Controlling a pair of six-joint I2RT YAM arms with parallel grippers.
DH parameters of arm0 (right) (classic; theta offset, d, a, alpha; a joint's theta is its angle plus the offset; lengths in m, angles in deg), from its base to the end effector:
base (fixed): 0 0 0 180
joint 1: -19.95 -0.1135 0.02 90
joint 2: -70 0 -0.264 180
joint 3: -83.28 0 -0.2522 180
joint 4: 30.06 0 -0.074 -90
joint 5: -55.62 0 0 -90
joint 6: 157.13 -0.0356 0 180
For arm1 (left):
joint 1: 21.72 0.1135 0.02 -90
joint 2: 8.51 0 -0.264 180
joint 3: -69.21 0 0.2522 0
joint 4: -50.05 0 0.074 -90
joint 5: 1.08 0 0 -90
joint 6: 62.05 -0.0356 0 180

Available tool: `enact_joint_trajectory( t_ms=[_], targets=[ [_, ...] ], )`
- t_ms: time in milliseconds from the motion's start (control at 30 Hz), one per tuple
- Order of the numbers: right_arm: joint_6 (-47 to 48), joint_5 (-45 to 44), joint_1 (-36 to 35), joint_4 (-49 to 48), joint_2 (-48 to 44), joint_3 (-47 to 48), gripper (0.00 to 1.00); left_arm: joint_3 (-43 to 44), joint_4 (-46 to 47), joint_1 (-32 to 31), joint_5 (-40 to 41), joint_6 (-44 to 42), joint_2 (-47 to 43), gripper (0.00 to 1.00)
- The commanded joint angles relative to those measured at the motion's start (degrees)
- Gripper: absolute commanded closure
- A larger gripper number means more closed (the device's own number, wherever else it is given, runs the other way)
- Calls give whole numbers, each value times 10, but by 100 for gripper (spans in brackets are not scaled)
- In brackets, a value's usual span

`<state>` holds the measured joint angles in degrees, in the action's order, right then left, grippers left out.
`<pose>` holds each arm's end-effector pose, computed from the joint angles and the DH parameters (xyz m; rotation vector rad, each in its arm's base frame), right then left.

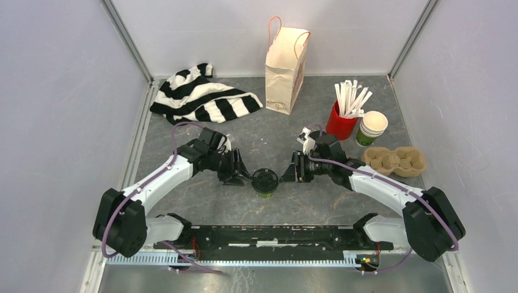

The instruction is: Pack the takeout coffee

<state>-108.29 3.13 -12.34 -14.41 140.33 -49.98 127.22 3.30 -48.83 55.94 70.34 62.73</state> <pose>0.1925 0.1473 0.1965 -0.2045 2.4789 1.3650 0.1982 -0.1232 0.2158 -0.1533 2.8290 -1.1186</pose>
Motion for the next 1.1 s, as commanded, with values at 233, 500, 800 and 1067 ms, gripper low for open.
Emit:
enact_joint_trajectory(
  t_ms=[233, 500, 800, 1067],
  targets=[
    [-6, 11, 0, -46, 26, 6, 51, -7, 1, 0, 3, -9, 14, 49],
    [-1, 5, 0, -44, 42, 3, 51, 5, -54, -15, 64, -41, 26, 52],
    [8, -24, 0, -28, 55, -7, 52, 13, -103, -24, 153, -69, 63, 53],
    [41, -59, 2, -27, 92, -41, 53, -25, -50, -27, 170, -57, 104, 54]
  ],
)
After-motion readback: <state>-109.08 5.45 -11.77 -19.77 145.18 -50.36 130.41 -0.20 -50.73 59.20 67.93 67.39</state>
